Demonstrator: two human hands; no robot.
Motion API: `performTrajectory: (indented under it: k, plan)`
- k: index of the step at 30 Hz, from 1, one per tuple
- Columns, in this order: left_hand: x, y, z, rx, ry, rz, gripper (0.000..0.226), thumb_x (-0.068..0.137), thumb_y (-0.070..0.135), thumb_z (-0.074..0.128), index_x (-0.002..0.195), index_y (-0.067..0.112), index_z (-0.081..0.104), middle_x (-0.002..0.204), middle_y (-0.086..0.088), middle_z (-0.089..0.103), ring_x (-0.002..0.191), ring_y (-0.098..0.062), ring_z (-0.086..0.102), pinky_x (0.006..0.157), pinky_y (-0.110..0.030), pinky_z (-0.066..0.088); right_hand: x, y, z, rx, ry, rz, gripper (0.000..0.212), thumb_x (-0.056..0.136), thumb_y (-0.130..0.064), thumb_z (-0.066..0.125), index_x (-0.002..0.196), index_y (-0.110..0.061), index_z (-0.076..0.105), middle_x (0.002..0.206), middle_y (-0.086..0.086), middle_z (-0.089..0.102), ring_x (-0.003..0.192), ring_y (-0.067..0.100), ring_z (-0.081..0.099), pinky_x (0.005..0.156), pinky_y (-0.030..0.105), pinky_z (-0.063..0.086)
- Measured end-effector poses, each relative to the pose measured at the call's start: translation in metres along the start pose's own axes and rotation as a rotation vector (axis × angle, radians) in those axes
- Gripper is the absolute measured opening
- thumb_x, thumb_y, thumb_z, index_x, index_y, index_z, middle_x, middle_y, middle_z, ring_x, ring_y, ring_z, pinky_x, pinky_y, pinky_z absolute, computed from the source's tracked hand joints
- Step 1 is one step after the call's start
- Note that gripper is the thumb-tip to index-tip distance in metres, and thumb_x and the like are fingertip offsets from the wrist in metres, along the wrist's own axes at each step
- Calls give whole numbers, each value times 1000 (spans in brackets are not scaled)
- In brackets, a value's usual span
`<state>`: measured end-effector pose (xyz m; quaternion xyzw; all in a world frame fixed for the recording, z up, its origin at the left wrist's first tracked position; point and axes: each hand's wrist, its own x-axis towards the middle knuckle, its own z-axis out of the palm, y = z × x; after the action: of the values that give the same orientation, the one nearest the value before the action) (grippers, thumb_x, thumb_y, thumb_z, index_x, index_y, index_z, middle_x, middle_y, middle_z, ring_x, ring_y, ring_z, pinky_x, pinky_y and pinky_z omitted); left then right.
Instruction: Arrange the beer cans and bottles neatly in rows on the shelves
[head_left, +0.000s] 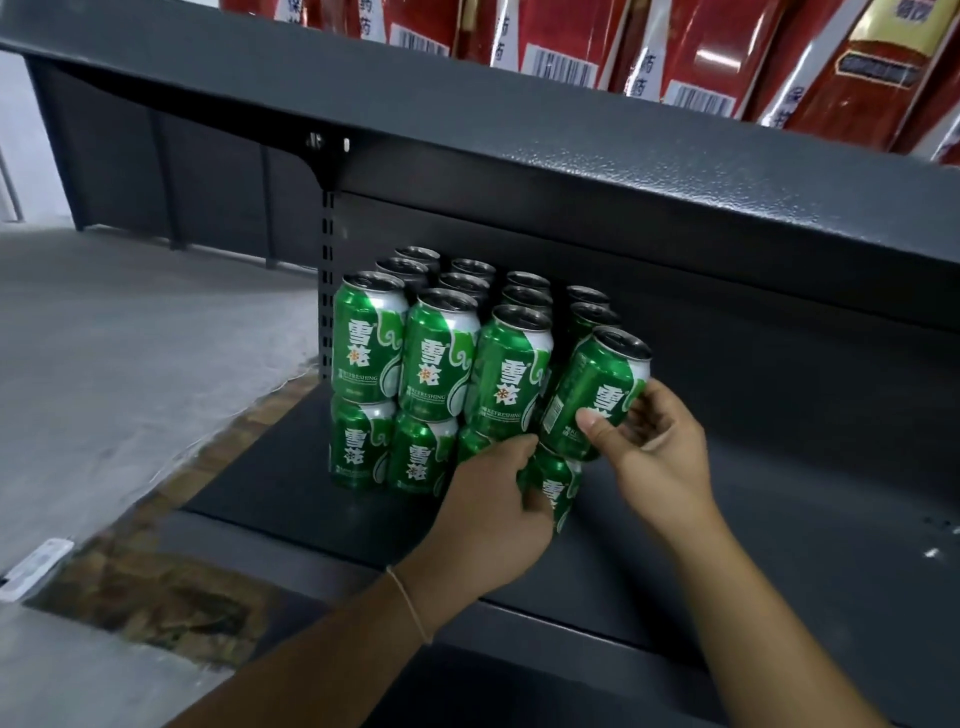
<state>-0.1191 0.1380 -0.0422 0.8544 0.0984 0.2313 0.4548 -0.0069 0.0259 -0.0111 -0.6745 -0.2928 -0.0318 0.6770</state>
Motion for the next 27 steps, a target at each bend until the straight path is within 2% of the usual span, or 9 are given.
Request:
performTrajectory:
  k: [1, 3, 6, 10, 13, 16, 21, 23, 27]
  plan:
    - [0, 0, -1, 0, -10, 1, 57, 91, 12, 52, 146, 19, 38, 144, 4, 48, 129, -8, 47, 97, -9, 32, 0, 0, 2, -5, 5, 0, 36, 81, 0, 75, 114, -5, 62, 105, 5, 73, 95, 17, 70, 86, 27, 57]
    - [-1, 0, -2, -10, -18, 10, 52, 90, 8, 52, 141, 18, 45, 136, 2, 55, 120, -7, 53, 85, -1, 34, -1, 0, 4, -14, 14, 0, 35, 83, 0, 74, 114, -8, 62, 105, 4, 72, 97, 18, 70, 87, 29, 56]
    - [-2, 0, -4, -20, -15, 27, 44, 89, 5, 51, 132, 16, 54, 126, -3, 62, 109, -10, 57, 71, 7, 31, -1, -2, 8, -31, 7, -10, 30, 84, 2, 72, 109, -12, 62, 101, 0, 72, 92, 11, 69, 83, 24, 56]
    - [-2, -1, -5, -28, -14, 47, 43, 90, 5, 51, 131, 14, 55, 125, -6, 63, 110, -11, 56, 73, 4, 35, 0, -1, 12, -49, 5, -14, 30, 84, 2, 71, 107, -14, 62, 101, -1, 72, 90, 6, 69, 80, 20, 55]
    - [-1, 0, -7, -37, -21, 45, 42, 90, 6, 52, 131, 15, 56, 124, -6, 64, 110, -15, 58, 81, -8, 40, -1, 2, 14, -54, 9, -16, 31, 84, 3, 71, 107, -16, 62, 99, -2, 72, 88, 4, 69, 76, 18, 55]
    - [-1, -1, -8, -49, -27, 38, 42, 91, 7, 52, 132, 15, 55, 124, -7, 63, 111, -18, 59, 83, -13, 40, -1, 2, 14, -65, 6, -17, 30, 85, 5, 69, 109, -10, 61, 99, 1, 71, 84, 1, 68, 68, 15, 53]
    - [0, -1, -8, -59, -28, 34, 41, 91, 9, 52, 131, 14, 54, 124, -5, 63, 110, -15, 59, 79, -8, 41, -1, 4, 11, -100, -30, -20, 30, 88, 7, 64, 116, 0, 56, 98, 3, 68, 79, -5, 66, 59, 12, 52]
    - [1, -1, -9, -52, -35, 36, 41, 91, 9, 52, 132, 14, 53, 125, -6, 62, 111, -17, 59, 82, -11, 41, -1, 4, 11, -105, -38, -14, 29, 89, 6, 63, 117, -3, 56, 99, 1, 68, 80, -5, 67, 62, 12, 52]
    - [-2, -1, -9, -5, -40, 66, 43, 91, 11, 52, 134, 15, 52, 125, -6, 61, 112, -17, 58, 88, -18, 44, -3, 5, 12, -162, -40, -30, 33, 90, -2, 66, 120, -12, 57, 108, -3, 69, 95, -1, 67, 78, 12, 51]
